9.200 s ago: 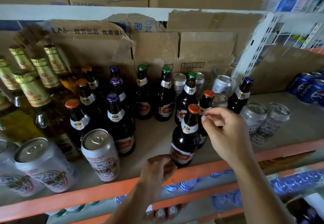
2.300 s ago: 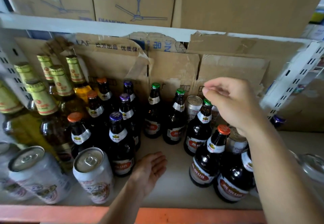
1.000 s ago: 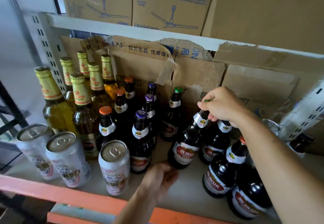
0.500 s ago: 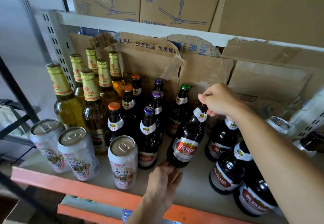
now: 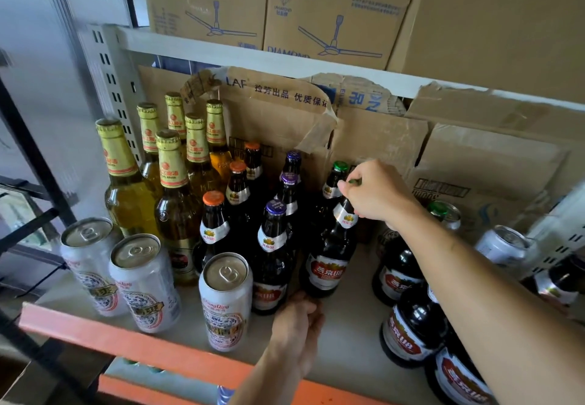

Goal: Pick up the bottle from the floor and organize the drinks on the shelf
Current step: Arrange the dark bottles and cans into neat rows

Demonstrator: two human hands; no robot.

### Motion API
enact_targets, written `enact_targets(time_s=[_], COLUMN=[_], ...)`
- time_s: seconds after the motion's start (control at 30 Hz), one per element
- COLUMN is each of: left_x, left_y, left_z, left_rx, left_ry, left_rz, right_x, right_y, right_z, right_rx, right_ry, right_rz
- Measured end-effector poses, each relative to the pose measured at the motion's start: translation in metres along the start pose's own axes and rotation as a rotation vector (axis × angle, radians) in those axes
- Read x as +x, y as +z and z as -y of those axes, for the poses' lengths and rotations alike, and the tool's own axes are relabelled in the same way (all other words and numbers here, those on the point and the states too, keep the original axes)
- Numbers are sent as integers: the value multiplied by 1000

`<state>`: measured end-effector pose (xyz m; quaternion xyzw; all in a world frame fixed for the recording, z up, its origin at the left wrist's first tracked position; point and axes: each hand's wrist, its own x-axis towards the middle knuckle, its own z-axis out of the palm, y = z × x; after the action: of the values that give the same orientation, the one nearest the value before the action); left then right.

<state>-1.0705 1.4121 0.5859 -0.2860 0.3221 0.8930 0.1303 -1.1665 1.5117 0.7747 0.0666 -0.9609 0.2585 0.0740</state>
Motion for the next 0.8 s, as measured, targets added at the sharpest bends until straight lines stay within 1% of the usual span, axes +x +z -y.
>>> enact_targets(time_s=[0.17,0.33,0.53,0.7,0.8], left_x=[0,4,10,7,4], left_y=[-1,-2,-3,-2,-1], left_z=[-1,-1,2,3,8], left_rx=[11,-13,-25,-5,20], left_ry=[-21,-36,-28,-28,-47], left_rz=[41,59,62,70,101], right_x=[1,-1,-4,-9,-14], right_y=[7,13,11,3,-4], right_z=[6,15,17,8,-1], right_rx=[-53,-111,-121,-24,47], right_ry=[-5,-37,-92,-102,-89], right_rz=[35,11,72,131,132])
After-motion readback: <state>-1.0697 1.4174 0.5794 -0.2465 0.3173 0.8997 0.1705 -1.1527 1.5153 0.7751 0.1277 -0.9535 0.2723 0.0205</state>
